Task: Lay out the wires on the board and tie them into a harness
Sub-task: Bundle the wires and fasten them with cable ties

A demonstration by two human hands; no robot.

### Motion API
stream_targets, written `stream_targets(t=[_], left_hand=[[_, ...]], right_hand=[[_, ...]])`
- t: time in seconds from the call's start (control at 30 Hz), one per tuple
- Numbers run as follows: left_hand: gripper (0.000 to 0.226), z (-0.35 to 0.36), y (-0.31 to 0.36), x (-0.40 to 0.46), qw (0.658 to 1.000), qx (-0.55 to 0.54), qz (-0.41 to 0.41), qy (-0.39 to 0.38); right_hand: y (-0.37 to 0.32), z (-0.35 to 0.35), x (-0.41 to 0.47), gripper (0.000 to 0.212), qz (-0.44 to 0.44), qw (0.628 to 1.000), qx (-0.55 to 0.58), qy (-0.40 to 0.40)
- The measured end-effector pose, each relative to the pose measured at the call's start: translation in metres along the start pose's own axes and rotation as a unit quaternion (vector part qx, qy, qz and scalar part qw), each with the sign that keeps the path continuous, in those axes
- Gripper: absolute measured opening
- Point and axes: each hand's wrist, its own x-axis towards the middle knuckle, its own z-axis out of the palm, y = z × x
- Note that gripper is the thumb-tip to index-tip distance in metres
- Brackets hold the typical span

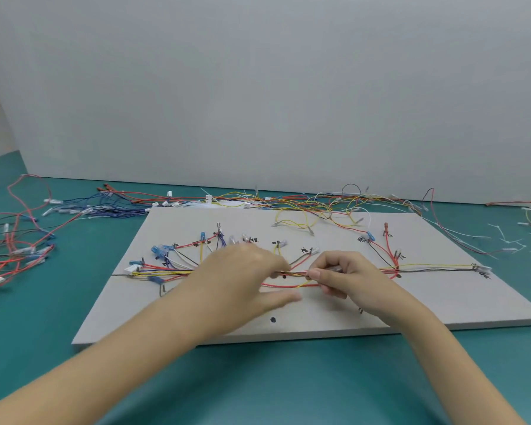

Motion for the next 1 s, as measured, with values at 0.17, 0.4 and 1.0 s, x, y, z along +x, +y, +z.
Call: stream_targets(t=[0.17, 0.4, 1.0], left_hand=[[0.054, 0.034, 0.005, 0.009, 0.995, -0.092, -0.002, -0.042], [0.012, 0.039, -0.013, 0.008, 0.927, -0.372, -0.047, 0.015], [0.016, 0.049, -0.02, -0.005, 0.929, -0.358, -0.087, 0.048]], right_hand=[[0.001, -0.004, -0.01, 0.016, -0.011, 0.999, 0.025, -0.036], [0.007, -0.025, -0.02, 0.016, 0.016, 0.999, 0.041, -0.021], [0.015, -0.053, -0.029, 0.013, 0.064, 0.998, 0.006, 0.016]])
